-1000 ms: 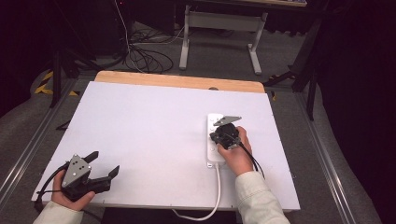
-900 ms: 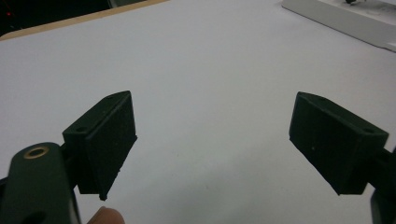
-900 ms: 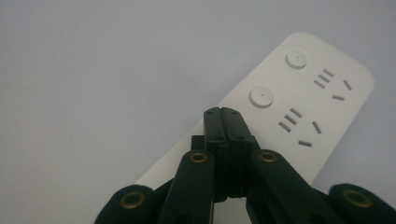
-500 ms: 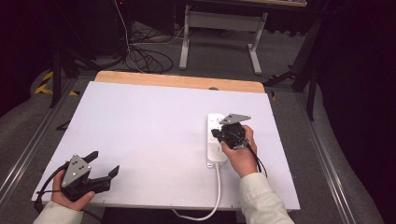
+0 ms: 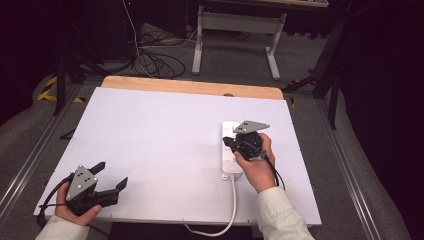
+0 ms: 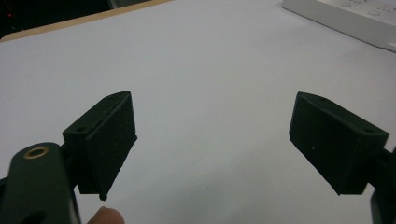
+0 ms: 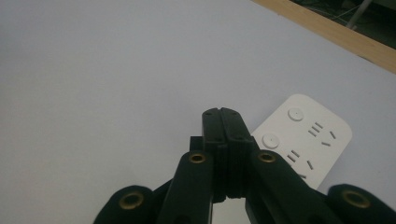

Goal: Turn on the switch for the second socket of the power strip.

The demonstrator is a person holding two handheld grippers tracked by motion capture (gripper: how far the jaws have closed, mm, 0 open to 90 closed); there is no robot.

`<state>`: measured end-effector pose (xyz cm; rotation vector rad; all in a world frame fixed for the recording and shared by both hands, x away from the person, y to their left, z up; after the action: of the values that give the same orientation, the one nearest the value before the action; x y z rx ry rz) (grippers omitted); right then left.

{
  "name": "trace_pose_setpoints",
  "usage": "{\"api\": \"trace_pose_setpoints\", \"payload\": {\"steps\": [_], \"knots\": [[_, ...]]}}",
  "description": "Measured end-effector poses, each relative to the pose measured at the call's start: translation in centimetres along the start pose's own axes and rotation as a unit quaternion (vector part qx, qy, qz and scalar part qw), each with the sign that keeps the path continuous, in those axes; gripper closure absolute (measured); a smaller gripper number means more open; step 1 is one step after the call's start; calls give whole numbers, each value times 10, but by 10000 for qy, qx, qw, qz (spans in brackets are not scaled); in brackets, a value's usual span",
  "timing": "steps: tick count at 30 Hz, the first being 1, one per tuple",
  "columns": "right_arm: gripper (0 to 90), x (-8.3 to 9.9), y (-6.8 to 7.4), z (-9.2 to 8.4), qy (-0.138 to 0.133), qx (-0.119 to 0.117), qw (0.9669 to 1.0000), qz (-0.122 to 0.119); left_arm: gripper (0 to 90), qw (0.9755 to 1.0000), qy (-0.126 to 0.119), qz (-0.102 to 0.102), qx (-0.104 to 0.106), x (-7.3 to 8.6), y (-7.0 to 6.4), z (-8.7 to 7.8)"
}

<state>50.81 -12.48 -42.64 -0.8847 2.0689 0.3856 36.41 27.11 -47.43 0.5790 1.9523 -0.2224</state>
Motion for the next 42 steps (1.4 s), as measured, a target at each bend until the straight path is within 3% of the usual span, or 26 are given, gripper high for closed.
{"api": "trace_pose_setpoints", "payload": {"steps": [6, 12, 26, 36, 42], "knots": [[881, 0, -1, -2, -63, -18, 10000, 14, 153, 10000, -1, 0, -2, 0, 0, 0], [715, -2, 3, -11, -279, -99, 9996, -8, 153, 10000, -3, 11, -2, 0, 0, 0], [511, 1, 14, -48, -687, -344, 9970, 4, 152, 10000, 0, -28, 50, -1, -2, -1], [372, 14, 19, -67, -826, -397, 9958, -46, 150, 10000, -6, 14, 59, -1, -3, -2], [312, 29, 19, -79, -940, -456, 9945, 79, 150, 10000, -5, 23, 34, -1, -3, -2]]}}
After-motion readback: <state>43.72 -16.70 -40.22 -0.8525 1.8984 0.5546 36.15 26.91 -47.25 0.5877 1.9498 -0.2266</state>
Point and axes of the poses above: each handheld gripper's, and its own axes: z roughly forward along the jaws, x roughly out of its underside, y roughly to its left, the point moved 3 cm from there along z, roughly forward along the jaws, and after that the axes turned 2 degrees about z, right-handed, at the moved point
